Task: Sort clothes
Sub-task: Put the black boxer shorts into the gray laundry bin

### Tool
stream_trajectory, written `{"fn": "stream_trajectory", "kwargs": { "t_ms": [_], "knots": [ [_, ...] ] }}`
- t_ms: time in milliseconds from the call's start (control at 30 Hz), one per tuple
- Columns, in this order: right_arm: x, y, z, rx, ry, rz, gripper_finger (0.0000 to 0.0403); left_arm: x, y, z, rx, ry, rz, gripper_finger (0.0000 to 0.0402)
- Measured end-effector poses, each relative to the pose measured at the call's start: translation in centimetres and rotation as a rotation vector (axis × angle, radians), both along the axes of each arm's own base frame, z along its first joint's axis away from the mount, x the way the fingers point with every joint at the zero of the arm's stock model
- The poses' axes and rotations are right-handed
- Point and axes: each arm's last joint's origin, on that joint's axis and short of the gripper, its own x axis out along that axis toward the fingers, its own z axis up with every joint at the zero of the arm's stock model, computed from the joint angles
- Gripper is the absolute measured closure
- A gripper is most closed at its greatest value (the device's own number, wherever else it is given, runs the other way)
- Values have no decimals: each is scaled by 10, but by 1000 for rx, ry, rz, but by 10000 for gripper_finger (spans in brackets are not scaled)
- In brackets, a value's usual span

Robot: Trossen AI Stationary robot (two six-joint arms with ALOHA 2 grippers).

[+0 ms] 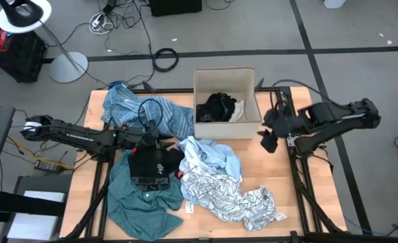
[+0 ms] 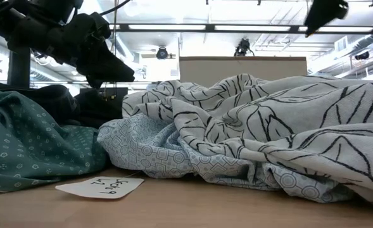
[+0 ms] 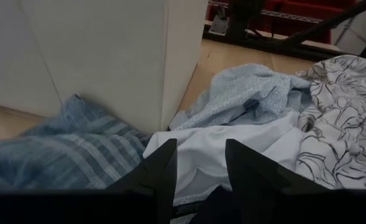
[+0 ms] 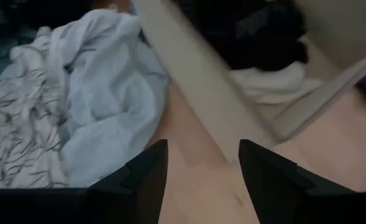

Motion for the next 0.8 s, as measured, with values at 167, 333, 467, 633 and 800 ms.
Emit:
{"fn": "stream_trajectory", "kwargs": {
  "t_ms": [167,333,467,633,800],
  "knots": [
    [-12,15,-33,39,-82,43,206,0,0,0,-2,5,-9,259],
    [-19,25,-62,69,-139,61,209,2,-2,4,-31,101,-73,259],
    [-17,33,-77,87,-170,100,213,1,-5,12,-77,326,-75,259],
    [-14,39,-89,103,-191,118,217,-3,-13,24,-125,454,-85,259],
    [-11,40,-90,113,-213,119,218,-5,-23,26,-172,482,-119,259]
  ]
}}
